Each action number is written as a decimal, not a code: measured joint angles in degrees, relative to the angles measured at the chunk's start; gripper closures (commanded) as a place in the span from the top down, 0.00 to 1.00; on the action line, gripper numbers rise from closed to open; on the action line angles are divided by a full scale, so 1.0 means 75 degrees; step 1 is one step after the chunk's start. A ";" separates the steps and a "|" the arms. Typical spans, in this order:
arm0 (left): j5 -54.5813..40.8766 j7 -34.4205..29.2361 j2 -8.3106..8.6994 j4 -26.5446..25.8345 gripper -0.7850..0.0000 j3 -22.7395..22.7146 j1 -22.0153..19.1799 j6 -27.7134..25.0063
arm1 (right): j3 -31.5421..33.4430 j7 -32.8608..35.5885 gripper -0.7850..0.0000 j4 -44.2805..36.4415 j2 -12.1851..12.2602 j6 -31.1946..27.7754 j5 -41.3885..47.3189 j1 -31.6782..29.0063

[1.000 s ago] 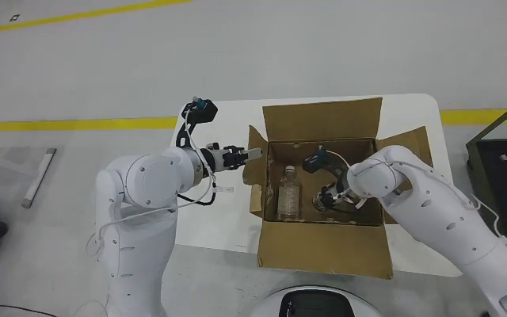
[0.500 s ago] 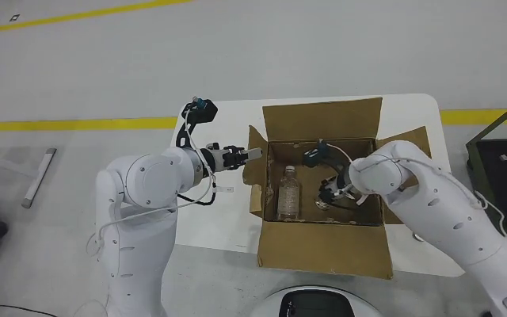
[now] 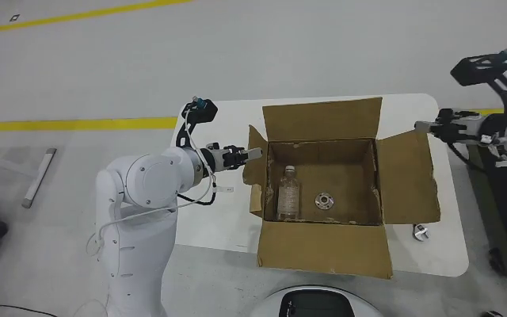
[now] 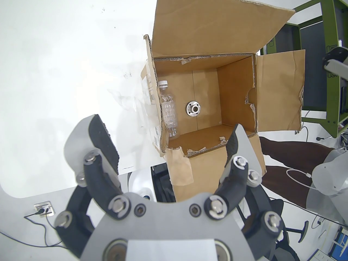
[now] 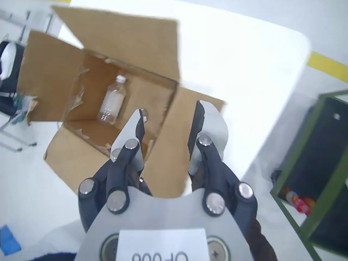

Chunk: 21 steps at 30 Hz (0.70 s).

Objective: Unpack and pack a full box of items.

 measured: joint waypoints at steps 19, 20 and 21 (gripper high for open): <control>0.0000 0.0000 0.0000 0.0000 1.00 0.0000 0.0000 0.0000 | -0.0013 -0.0097 0.49 0.0787 0.0285 0.0369 -0.1078 -0.2619; 0.0000 0.0000 0.0000 0.0000 1.00 0.0000 0.0000 0.0000 | -0.0231 -0.0206 0.49 0.0767 0.0279 0.0391 -0.1226 -0.2696; 0.0000 0.0000 0.0000 0.0000 1.00 0.0000 0.0000 0.0000 | -0.0393 -0.0298 0.49 0.0748 0.0272 0.0422 -0.1409 -0.2749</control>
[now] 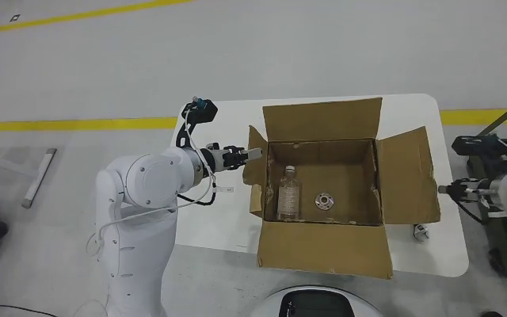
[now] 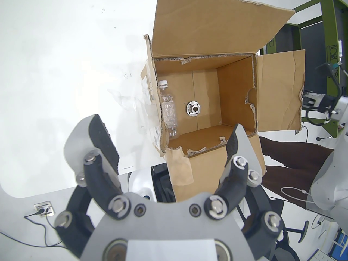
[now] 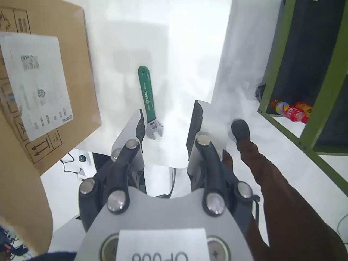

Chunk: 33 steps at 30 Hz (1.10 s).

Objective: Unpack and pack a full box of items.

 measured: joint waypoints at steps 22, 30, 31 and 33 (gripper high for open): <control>0.0000 0.0000 0.0000 0.0000 1.00 0.0000 0.0000 0.0000 | -0.1582 -0.1548 0.47 0.1186 -0.0201 0.0506 -0.0089 -0.0055; 0.0000 0.0000 0.0000 0.0000 1.00 0.0000 0.0000 0.0000 | -0.1890 -0.1720 0.45 0.1453 -0.0244 0.0462 -0.0183 0.0129; 0.0000 0.0000 0.0000 0.0000 1.00 0.0000 0.0000 0.0000 | -0.1910 -0.1726 0.45 0.1477 -0.0248 0.0459 -0.0186 0.0148; 0.0000 0.0000 0.0000 0.0000 1.00 0.0000 0.0000 0.0000 | -0.1956 -0.1753 0.44 0.1547 -0.0256 0.0436 -0.0194 0.0190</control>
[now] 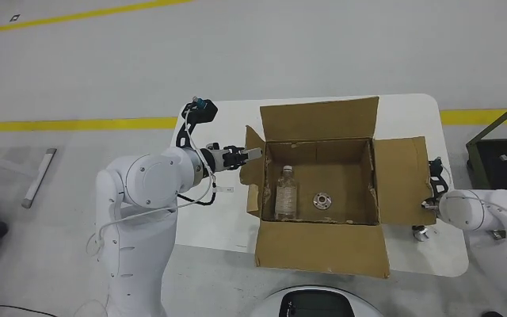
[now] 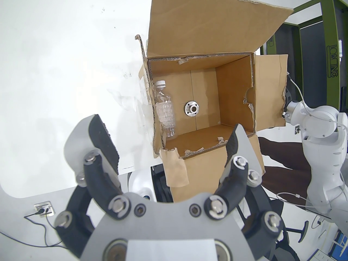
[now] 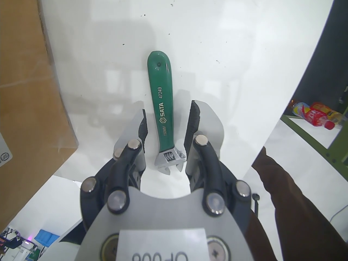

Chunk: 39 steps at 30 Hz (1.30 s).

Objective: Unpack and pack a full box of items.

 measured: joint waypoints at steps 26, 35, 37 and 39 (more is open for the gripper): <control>0.0000 0.0000 0.0000 0.0000 1.00 0.0000 0.0000 0.0000 | -0.0111 0.0103 0.35 0.0233 -0.0020 -0.0323 -0.0130 0.0137; 0.0000 0.0000 0.0000 0.0000 1.00 0.0000 0.0000 0.0000 | -0.0164 0.0136 0.35 0.0199 -0.0036 -0.0360 -0.0088 0.0169; 0.0000 0.0000 0.0000 0.0000 1.00 0.0000 0.0000 0.0000 | -0.0193 0.0137 0.35 0.0196 -0.0040 -0.0378 -0.0106 0.0181; 0.0000 0.0000 0.0000 0.0000 1.00 0.0000 0.0000 0.0000 | -0.0222 0.0144 0.35 0.0199 -0.0043 -0.0382 -0.0141 0.0194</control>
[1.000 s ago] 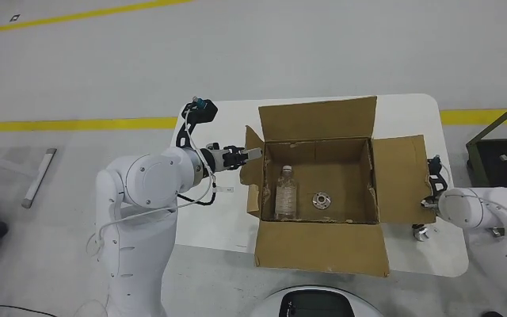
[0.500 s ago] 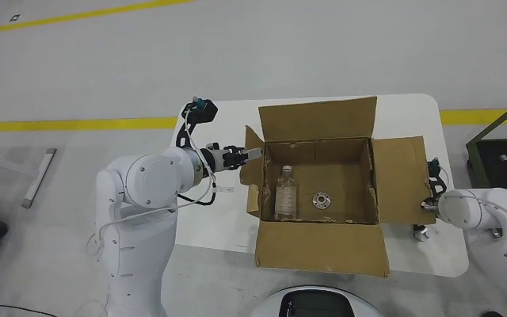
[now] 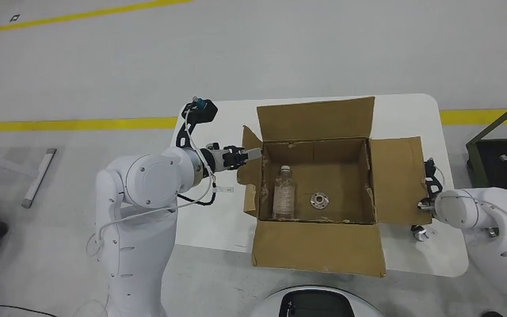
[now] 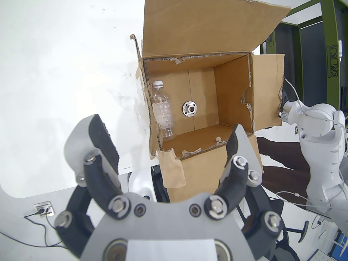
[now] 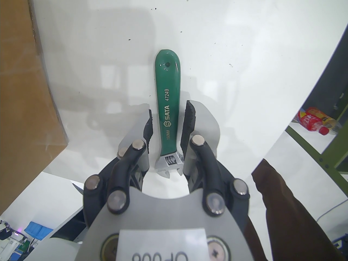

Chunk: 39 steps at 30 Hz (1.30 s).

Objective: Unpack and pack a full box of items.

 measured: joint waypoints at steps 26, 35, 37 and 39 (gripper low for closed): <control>0.0000 0.0000 0.0000 0.0000 1.00 0.0000 0.0000 0.0000 | -0.0025 -0.0074 0.00 0.0142 -0.0027 -0.0064 -0.0131 -0.0040; 0.0000 0.0000 0.0000 0.0000 1.00 0.0000 0.0000 0.0000 | 0.0693 0.0005 0.00 -0.0348 0.0035 0.0082 0.0072 -0.0099; 0.0000 0.0000 0.0000 0.0000 1.00 0.0000 0.0000 0.0000 | 0.1046 0.0042 0.00 -0.0498 0.0063 0.0137 0.0250 -0.0108; 0.0000 0.0000 0.0000 0.0000 1.00 0.0000 0.0000 0.0000 | 0.1565 0.0081 0.00 -0.0724 0.0103 0.0215 0.0468 -0.0110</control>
